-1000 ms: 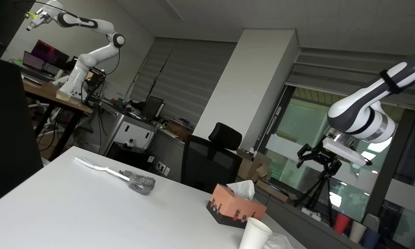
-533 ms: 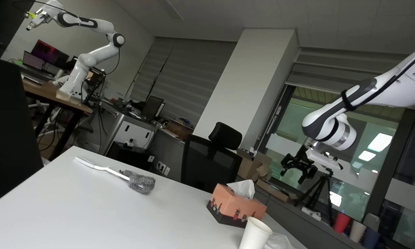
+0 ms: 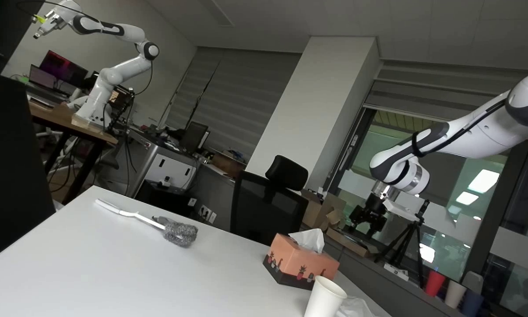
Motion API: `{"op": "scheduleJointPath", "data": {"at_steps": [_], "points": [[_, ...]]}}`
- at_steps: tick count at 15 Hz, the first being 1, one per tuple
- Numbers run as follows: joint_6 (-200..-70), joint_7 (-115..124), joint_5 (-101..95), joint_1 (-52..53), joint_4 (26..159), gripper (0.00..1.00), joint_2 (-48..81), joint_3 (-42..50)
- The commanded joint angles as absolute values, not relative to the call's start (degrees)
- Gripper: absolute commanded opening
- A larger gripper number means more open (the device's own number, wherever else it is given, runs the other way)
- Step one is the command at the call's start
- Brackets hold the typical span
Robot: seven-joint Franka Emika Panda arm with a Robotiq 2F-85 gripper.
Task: Pull a tissue out of the box and put it on the table
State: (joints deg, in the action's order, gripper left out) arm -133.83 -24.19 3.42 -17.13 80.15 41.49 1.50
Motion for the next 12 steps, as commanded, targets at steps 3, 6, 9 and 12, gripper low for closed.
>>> {"op": "scheduleJointPath", "data": {"at_steps": [3,6,9,12], "points": [[-114.99,-39.21,6.86,-23.39,60.35,1.0,49.9,-3.56],[-113.02,-38.56,6.43,-22.96,63.29,1.0,47.89,-2.57],[-108.83,-38.6,6.46,-23.03,58.86,1.0,50.09,-2.49],[-108.48,-38.6,6.46,-22.93,58.02,1.0,50.8,-2.49]]}}
